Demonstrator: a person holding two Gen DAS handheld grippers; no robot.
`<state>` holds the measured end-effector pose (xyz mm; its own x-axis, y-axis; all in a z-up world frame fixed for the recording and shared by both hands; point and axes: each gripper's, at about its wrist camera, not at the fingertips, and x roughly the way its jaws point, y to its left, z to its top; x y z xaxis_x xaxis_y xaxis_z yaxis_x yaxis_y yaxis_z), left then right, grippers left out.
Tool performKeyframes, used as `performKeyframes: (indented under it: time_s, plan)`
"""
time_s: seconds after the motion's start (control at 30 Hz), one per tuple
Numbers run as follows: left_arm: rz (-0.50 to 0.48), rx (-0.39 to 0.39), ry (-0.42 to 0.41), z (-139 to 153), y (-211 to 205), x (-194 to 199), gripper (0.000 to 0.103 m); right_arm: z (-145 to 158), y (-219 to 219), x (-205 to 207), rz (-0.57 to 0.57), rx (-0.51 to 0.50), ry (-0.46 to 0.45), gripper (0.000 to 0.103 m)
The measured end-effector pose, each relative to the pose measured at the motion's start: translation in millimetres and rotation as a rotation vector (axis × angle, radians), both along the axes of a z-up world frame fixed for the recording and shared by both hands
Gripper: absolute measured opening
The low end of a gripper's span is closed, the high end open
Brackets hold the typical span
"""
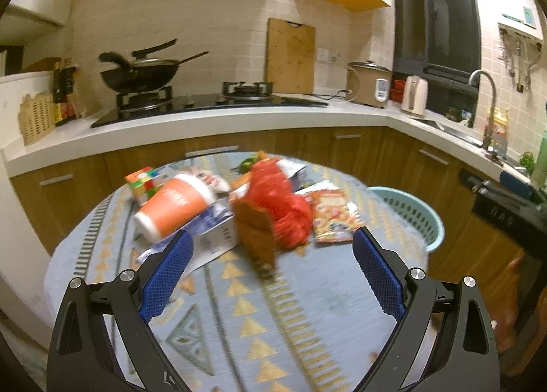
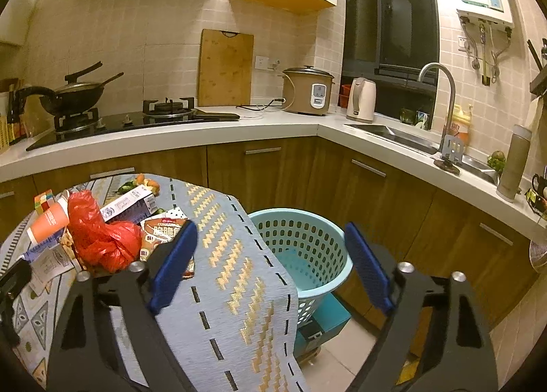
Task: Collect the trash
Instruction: 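Move both tools toward the trash pile on the table, then grasp the brown snack wrapper strip with left tool while right tool grasps the panda snack bag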
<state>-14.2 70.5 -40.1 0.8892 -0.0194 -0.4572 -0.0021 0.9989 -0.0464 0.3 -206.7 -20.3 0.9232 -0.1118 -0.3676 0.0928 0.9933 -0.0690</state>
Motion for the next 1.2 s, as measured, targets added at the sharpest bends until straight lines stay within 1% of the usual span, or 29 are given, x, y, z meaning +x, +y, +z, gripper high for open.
performKeyframes:
  time_s: [0.07, 0.1, 0.13, 0.2, 0.27, 0.37, 0.43, 0.47, 0.5, 0.57, 0.6, 0.63, 0.67, 0.7, 0.73, 0.8, 0.83, 0.87, 0.9, 0.93, 0.97, 1.0, 1.03, 1.07, 1.13, 1.17, 1.2]
  plan:
    - [0.025, 0.004, 0.008, -4, 13, -1, 0.091, -4, 3, 3, 0.006, -0.001, 0.005, 0.064]
    - [0.047, 0.006, 0.015, -6, 25, -1, 0.091, -7, 4, 6, 0.013, 0.003, 0.023, 0.058]
    - [0.060, 0.007, 0.024, -8, 33, 0, 0.091, -10, 7, 10, 0.022, 0.010, 0.039, 0.056]
    - [0.086, 0.009, 0.035, -12, 49, 3, 0.091, -15, 11, 13, 0.037, 0.022, 0.063, 0.042]
    - [0.094, 0.003, 0.076, -16, 64, 11, 0.091, -18, 15, 15, 0.047, 0.024, 0.086, 0.038]
    - [0.083, -0.044, 0.110, -20, 74, 21, 0.090, -21, 21, 17, 0.063, 0.023, 0.099, 0.038]
    - [0.041, -0.077, 0.127, -22, 68, 28, 0.090, -23, 25, 20, 0.078, 0.026, 0.105, 0.038]
    - [0.027, -0.081, 0.134, -22, 63, 31, 0.090, -24, 25, 22, 0.094, 0.036, 0.114, 0.038]
    - [0.017, -0.077, 0.141, -24, 57, 35, 0.090, -26, 26, 25, 0.108, 0.040, 0.111, 0.038]
    - [-0.025, -0.065, 0.163, -27, 37, 45, 0.089, -32, 26, 34, 0.149, 0.069, 0.144, 0.038]
    - [-0.045, -0.060, 0.167, -29, 27, 50, 0.087, -36, 24, 41, 0.205, 0.108, 0.171, 0.038]
    - [-0.056, -0.058, 0.172, -31, 19, 56, 0.087, -40, 23, 45, 0.232, 0.135, 0.181, 0.038]
    - [-0.062, -0.056, 0.179, -32, 13, 61, 0.084, -44, 22, 50, 0.226, 0.143, 0.194, 0.038]
    - [-0.064, -0.052, 0.187, -35, 7, 67, 0.082, -47, 21, 55, 0.222, 0.135, 0.210, 0.038]
    - [-0.062, -0.046, 0.201, -38, 2, 74, 0.080, -49, 21, 62, 0.242, 0.138, 0.226, 0.038]
    - [-0.032, -0.030, 0.225, -44, -4, 89, 0.071, -48, 22, 70, 0.268, 0.145, 0.243, 0.038]
    - [-0.011, -0.022, 0.232, -48, -5, 96, 0.069, -47, 24, 76, 0.286, 0.135, 0.252, 0.038]
    - [0.001, -0.016, 0.236, -51, -5, 100, 0.065, -47, 27, 80, 0.302, 0.130, 0.260, 0.040]
    - [0.010, -0.013, 0.240, -54, -5, 104, 0.062, -47, 31, 85, 0.313, 0.120, 0.260, 0.048]
    - [0.017, -0.013, 0.241, -57, -4, 107, 0.062, -48, 35, 90, 0.333, 0.122, 0.267, 0.053]
    - [0.023, -0.010, 0.246, -60, -5, 109, 0.056, -50, 36, 95, 0.345, 0.120, 0.279, 0.064]
    - [0.032, -0.004, 0.256, -64, -5, 111, 0.044, -52, 40, 100, 0.357, 0.123, 0.289, 0.068]
    - [0.034, -0.006, 0.263, -65, -4, 112, 0.038, -54, 45, 104, 0.364, 0.121, 0.296, 0.068]
    - [0.030, -0.015, 0.271, -67, -3, 114, 0.027, -56, 48, 106, 0.370, 0.120, 0.306, 0.068]
    - [0.046, -0.031, 0.262, -70, 1, 112, 0.022, -62, 57, 116, 0.394, 0.134, 0.343, 0.076]
    - [0.050, -0.040, 0.256, -70, 3, 111, 0.019, -64, 60, 119, 0.401, 0.140, 0.354, 0.082]
    - [0.054, -0.056, 0.245, -70, 6, 109, 0.017, -67, 64, 124, 0.405, 0.141, 0.373, 0.085]
